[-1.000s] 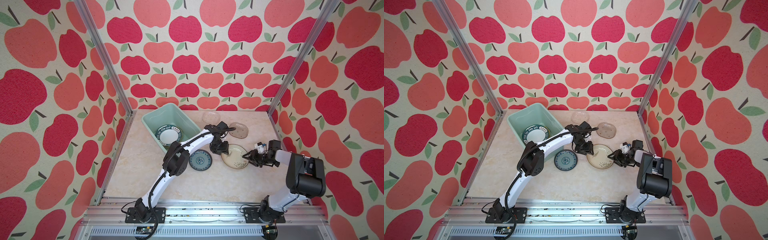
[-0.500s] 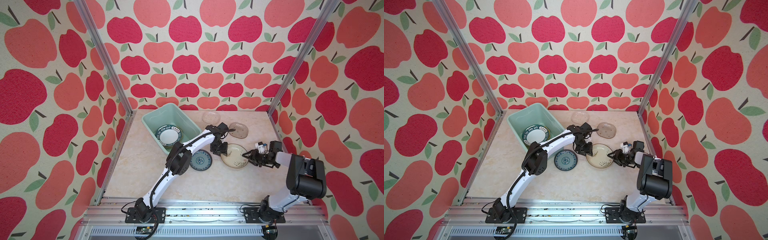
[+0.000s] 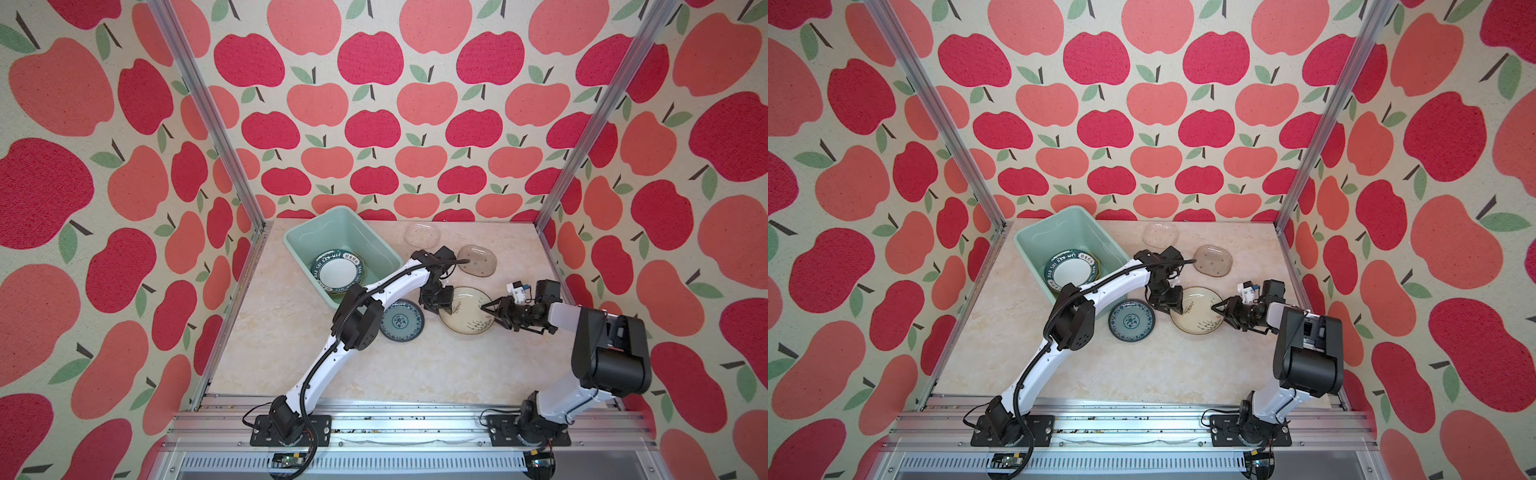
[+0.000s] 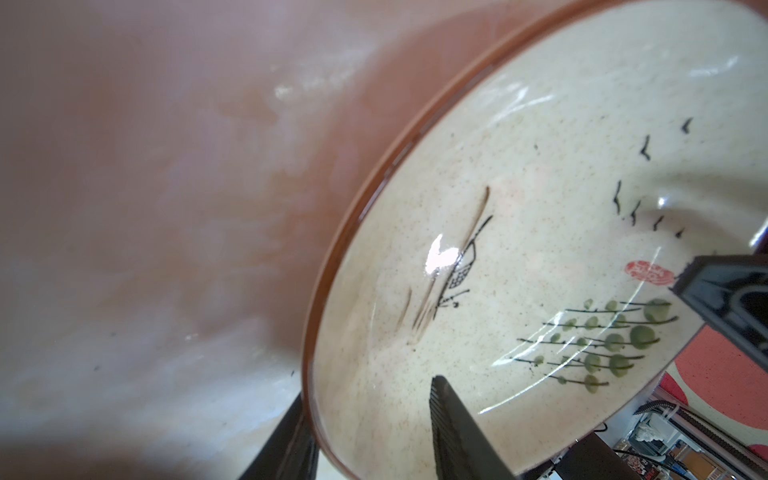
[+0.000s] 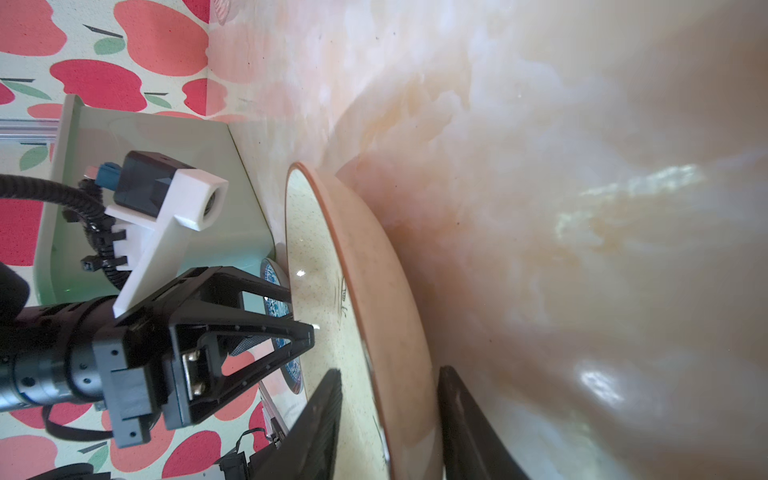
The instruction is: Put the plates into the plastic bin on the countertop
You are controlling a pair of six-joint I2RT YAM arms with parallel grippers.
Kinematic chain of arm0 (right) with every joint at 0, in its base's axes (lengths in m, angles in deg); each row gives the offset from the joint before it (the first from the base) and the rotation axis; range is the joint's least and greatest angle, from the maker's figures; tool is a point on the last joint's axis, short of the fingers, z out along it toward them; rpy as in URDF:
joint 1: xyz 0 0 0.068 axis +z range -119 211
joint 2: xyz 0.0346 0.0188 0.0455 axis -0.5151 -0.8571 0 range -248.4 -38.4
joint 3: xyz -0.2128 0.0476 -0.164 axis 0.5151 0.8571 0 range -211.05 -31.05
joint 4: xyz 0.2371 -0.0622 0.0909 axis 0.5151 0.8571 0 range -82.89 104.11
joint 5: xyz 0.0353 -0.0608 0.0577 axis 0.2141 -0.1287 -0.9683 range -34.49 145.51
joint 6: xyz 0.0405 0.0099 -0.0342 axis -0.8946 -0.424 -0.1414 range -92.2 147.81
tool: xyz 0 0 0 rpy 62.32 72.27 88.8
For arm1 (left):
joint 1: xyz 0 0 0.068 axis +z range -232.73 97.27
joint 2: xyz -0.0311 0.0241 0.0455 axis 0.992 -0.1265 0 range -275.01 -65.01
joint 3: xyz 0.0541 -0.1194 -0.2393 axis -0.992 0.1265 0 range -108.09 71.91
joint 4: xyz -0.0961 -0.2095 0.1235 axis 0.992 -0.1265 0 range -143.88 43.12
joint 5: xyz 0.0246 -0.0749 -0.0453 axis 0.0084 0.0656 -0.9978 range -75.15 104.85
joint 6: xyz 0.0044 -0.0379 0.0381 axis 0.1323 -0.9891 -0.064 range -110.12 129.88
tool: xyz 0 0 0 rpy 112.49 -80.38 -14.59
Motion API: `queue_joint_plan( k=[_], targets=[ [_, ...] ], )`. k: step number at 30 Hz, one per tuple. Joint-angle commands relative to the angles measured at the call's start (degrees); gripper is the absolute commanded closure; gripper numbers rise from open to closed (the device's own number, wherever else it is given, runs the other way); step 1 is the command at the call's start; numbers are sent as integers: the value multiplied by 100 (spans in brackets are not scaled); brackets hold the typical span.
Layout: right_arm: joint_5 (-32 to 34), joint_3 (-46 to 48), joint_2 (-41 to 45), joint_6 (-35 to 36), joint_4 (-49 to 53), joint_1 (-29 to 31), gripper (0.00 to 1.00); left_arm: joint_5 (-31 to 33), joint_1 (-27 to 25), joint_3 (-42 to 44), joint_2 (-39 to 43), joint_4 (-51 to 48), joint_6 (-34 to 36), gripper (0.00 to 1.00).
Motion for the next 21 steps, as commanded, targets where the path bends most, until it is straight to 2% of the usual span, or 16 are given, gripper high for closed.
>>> queue_joint_plan(
  k=[1, 11, 18, 21],
  targets=[
    [-380, -194, -99, 18, 120, 151, 61, -263, -127, -193, -21, 185, 88, 55],
    [-290, -239, -1, 87, 278, 173, 75, -225, -147, -234, -6, 160, 105, 54],
    [157, -140, 657, 124, 658, 25, 86, 39, -188, 64, 439, 300, 143, 38],
    [404, -125, 1019, 177, 953, -47, 90, 105, -205, 247, 679, 379, 126, 36]
  ],
)
